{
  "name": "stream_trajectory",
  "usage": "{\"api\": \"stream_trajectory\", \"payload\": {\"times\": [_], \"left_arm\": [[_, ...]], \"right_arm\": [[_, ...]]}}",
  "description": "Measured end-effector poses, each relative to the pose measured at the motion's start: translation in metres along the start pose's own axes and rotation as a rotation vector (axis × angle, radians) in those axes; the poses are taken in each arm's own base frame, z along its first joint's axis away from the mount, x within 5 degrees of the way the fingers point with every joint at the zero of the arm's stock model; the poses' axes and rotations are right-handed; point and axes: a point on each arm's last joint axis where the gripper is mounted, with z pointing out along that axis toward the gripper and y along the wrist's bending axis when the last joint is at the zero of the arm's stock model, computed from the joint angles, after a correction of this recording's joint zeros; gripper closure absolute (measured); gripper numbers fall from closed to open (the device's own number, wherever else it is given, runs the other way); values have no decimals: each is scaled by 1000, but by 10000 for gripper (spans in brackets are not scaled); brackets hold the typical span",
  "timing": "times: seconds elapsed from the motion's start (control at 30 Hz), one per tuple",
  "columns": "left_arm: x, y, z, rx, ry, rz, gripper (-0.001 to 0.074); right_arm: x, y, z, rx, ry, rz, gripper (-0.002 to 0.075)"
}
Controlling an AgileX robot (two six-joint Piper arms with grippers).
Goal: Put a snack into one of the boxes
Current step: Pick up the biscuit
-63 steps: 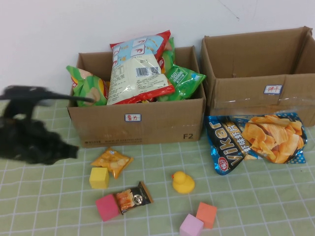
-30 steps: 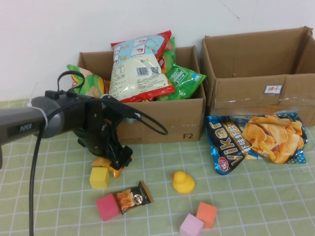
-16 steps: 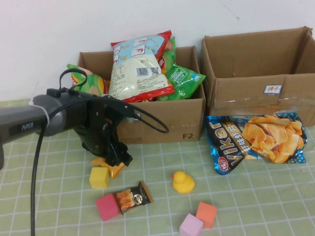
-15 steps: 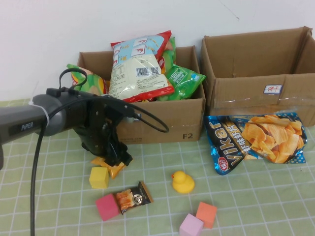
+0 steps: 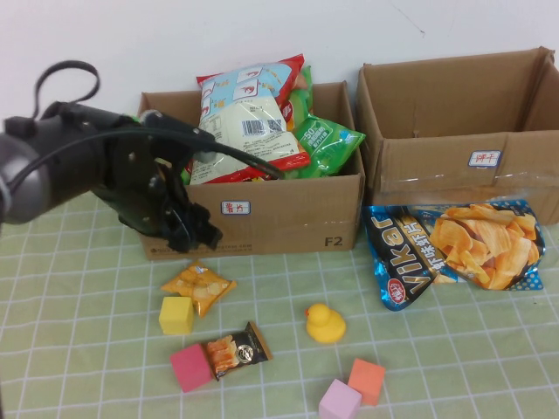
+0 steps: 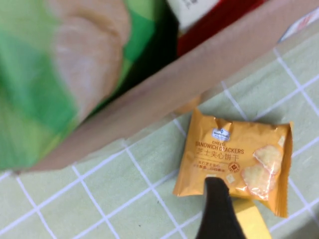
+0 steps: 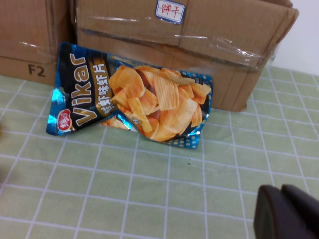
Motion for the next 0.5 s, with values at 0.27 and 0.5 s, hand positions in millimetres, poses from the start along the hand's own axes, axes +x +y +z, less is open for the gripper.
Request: {"api": "stream_trajectory", "payload": {"times": [0.27, 0.5], "left_arm": [[34, -5, -5, 6, -83, -90, 349], [68, -9, 27, -12, -151, -32, 348]], "right_arm": [[0, 0, 0, 2, 1, -5, 728], [0, 0, 0, 2, 1, -6, 728]]}}
